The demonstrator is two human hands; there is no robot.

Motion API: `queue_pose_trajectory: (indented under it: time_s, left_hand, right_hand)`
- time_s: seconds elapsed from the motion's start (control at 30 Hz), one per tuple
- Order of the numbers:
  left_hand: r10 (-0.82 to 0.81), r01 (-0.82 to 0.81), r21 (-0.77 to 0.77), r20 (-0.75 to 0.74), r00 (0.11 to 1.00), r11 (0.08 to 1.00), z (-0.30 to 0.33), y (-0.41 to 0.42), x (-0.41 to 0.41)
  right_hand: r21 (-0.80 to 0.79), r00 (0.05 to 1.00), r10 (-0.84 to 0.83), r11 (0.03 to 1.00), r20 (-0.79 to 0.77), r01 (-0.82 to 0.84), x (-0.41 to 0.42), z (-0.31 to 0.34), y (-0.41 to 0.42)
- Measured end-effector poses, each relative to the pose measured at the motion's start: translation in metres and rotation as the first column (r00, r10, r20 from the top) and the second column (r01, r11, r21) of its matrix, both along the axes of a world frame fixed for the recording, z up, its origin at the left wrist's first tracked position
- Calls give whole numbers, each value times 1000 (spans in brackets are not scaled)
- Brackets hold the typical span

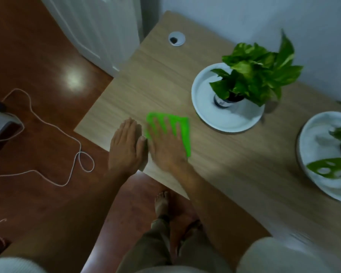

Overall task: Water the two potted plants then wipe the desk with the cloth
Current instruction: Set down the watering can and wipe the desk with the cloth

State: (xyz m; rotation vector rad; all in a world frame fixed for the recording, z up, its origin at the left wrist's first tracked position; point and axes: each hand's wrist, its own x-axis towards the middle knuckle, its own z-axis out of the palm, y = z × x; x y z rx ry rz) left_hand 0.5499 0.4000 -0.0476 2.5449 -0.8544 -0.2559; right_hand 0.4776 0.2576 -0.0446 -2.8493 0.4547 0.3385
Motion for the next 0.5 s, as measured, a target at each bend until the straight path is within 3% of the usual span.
queue_pose_trajectory:
  time_s: [0.07,0.13,0.2,0.27,0.33,0.4,0.47,0.5]
  left_hand:
    - [-86,85,41,12,996,996,-2,-5,-8]
    - [-189,187,69,24,982,980,-4,-10,-20]
    - [-242,240,90,10,970,966,-3,-18,-32]
    - [-293,291,101,10,956,951,-3,-28,-42]
    - [-347,345,100,7,938,933,-2,-42,-52]
    - [-386,384,87,7,922,919,-2,-59,-63]
    - [-432,430,70,13,902,900,-2,-76,-73]
    - [-462,460,66,13,887,885,-4,-85,-79]
  right_hand:
    - [-5,964,264,965,29,-264,-58,-8,-4]
    - [-10,970,242,970,36,-241,-114,-10,-31]
    - [-36,997,-56,998,44,58,-140,-9,-54]
    - [-38,910,-412,909,51,414,-128,-6,-55]
    - [-18,872,-481,875,89,484,-117,-3,-42]
    - [-28,976,-193,980,105,197,-141,-10,-35]
    - [-72,988,112,992,109,-105,-198,-20,-53]
    - [-99,980,174,981,100,-165,-229,-23,-69]
